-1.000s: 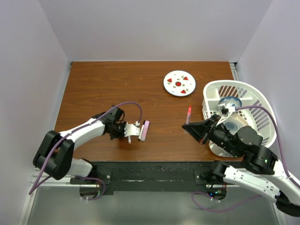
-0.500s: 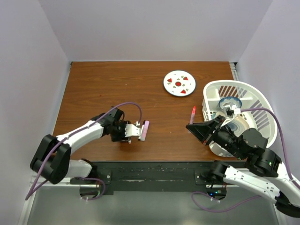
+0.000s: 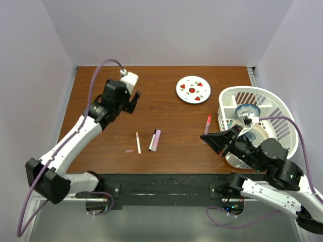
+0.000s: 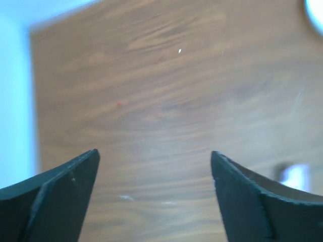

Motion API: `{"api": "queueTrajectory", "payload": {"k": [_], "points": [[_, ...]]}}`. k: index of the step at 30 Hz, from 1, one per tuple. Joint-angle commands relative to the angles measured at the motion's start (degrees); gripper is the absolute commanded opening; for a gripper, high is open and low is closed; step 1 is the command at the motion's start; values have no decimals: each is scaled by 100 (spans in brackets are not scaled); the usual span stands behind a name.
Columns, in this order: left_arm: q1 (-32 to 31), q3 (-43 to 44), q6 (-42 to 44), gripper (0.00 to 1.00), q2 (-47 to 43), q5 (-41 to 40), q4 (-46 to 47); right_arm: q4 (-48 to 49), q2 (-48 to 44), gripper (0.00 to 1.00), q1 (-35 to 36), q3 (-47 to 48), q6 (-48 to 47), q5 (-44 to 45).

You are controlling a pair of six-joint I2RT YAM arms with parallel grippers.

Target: Insert the pens into the pen caps

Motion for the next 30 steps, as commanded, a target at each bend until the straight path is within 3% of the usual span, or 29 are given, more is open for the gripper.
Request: {"api": "queueTrajectory", "payload": {"k": [1,3,4,6,7,10,14,21,27,30], "points": [[146,751,-4984,86,428,-838,-2028,166,-63,0,16,-74,97,84],[138,385,-6244,78,175,-173,-2422,131,-116,0,25,-118,141,136],[120,-218,-7381,78,-262,518,-2440,122,-160,0,25,-127,141,146],[-19,-1133,-8520,73,-878,1347,-1839,131,-195,0,25,-154,158,146],[-81,-2156,-9587,72,-1517,2135,-1521,131,-195,0,25,-154,176,137],[-345,-3192,-10789,73,-2277,2538,-885,104,-213,0,25,-171,176,93],[-355,-2914,-11206,79,-2192,2274,-1806,78,-257,0,25,-189,194,49],[-355,-3467,-11848,73,-1875,2881,-1737,25,-336,0,16,-180,194,40],[-363,-3485,-11751,81,-1874,2293,-2334,-177,-406,0,25,-83,132,119],[-363,-3739,-11866,83,-1884,2011,-2108,-142,-468,0,25,-136,123,137]]}}
